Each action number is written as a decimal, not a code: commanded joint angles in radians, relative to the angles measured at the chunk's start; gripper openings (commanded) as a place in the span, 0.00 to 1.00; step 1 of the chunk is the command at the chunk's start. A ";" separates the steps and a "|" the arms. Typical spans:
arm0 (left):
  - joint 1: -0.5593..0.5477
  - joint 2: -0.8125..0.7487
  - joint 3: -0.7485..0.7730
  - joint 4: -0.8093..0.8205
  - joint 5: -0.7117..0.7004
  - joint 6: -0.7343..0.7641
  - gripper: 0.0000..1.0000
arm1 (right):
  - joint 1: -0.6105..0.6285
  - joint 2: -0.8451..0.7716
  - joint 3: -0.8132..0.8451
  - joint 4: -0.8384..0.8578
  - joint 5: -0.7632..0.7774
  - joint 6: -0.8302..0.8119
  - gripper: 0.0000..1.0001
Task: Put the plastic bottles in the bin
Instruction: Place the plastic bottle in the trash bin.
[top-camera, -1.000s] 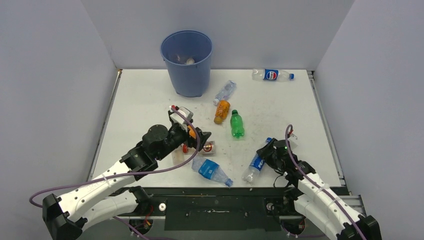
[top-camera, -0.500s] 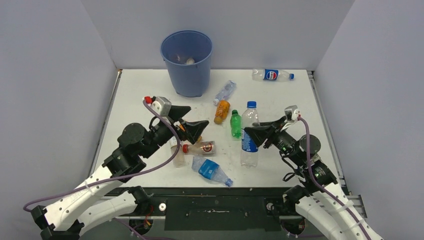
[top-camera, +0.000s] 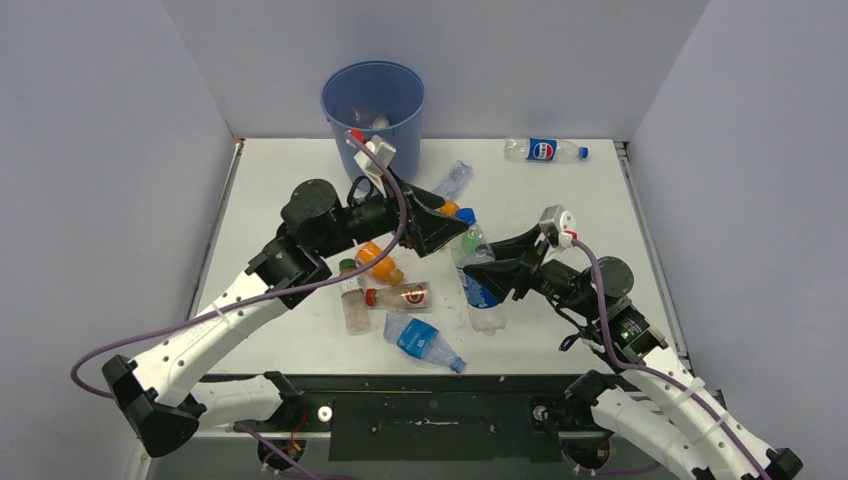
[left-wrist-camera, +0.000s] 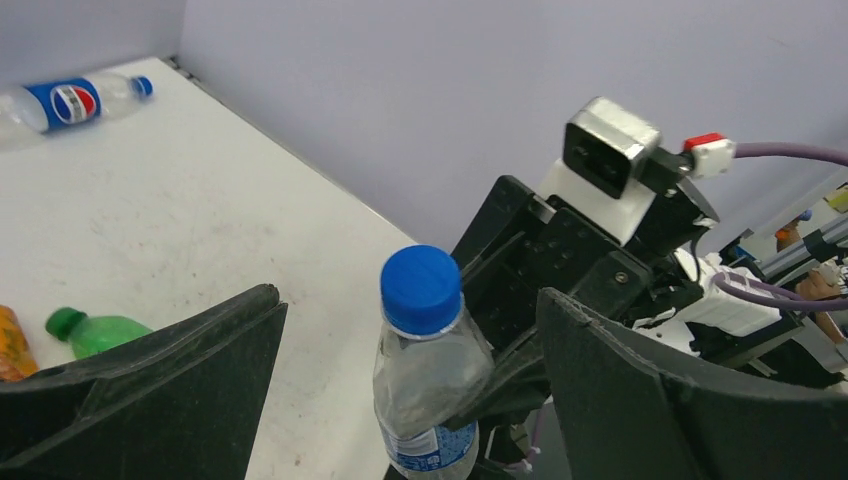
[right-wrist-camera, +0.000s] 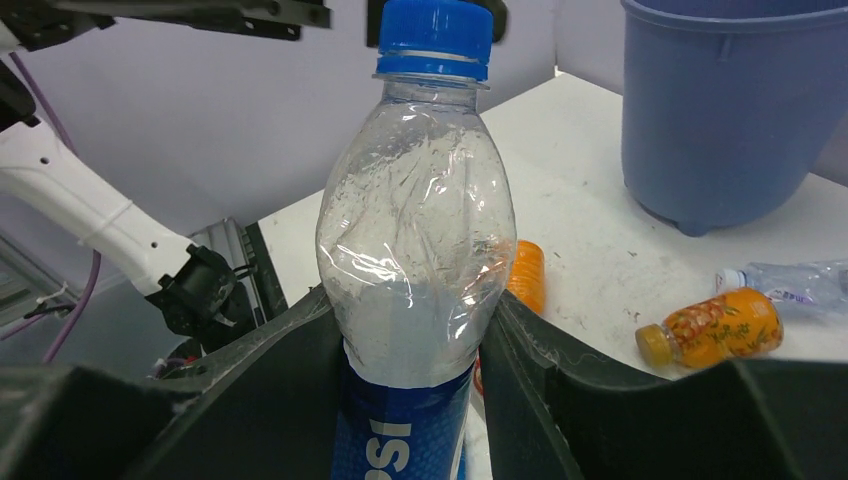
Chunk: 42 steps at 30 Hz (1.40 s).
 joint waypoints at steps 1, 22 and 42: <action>0.021 0.039 0.051 0.056 0.104 -0.089 0.97 | 0.047 0.018 0.054 0.103 -0.006 -0.057 0.21; 0.025 0.066 -0.001 0.125 0.177 -0.123 0.68 | 0.158 0.044 0.054 0.108 0.157 -0.102 0.18; 0.029 0.027 -0.053 0.182 0.107 -0.115 0.62 | 0.191 0.042 0.033 0.123 0.194 -0.084 0.17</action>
